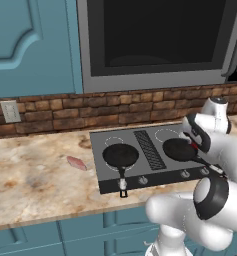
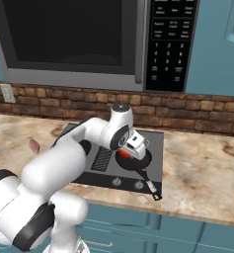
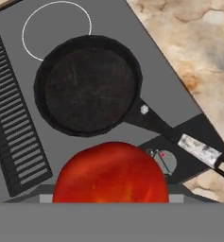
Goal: Place both pans onto different burners. Then place the tomato and the steak on different pans.
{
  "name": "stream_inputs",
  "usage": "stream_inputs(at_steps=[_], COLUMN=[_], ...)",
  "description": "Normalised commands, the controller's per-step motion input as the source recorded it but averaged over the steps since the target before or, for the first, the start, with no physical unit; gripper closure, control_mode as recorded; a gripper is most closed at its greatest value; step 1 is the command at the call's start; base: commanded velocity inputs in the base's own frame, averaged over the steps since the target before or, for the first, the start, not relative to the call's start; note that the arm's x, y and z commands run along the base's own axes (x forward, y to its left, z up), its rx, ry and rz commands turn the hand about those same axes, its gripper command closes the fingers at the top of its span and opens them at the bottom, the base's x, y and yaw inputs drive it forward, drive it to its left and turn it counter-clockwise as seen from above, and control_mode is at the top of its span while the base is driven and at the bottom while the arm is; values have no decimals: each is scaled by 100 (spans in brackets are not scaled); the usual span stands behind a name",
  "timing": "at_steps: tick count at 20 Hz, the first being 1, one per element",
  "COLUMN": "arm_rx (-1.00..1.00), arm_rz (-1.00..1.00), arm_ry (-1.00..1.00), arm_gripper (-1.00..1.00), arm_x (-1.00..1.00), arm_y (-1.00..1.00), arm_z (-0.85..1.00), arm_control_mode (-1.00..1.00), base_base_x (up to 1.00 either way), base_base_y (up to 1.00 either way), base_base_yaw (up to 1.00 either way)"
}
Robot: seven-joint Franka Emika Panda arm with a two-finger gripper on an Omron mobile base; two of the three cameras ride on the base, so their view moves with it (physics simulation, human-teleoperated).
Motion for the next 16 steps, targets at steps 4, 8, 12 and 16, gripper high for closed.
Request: stream_inputs(at_steps=[4, 8, 12, 16], arm_rx=[0, 0, 1, 1], arm_rz=[4, 3, 2, 2], arm_ry=[0, 0, 0, 0], arm_gripper=[100, 100, 100, 100], arm_x=[40, 39, 47, 46], arm_y=[7, 0, 0, 0], arm_z=[-33, -36, -24, -24], arm_control_mode=[-100, -100, -100, -100], base_base_x=[0, 0, 0, 0], base_base_y=[0, 0, 0, 0], base_base_yaw=[0, 0, 0, 0])
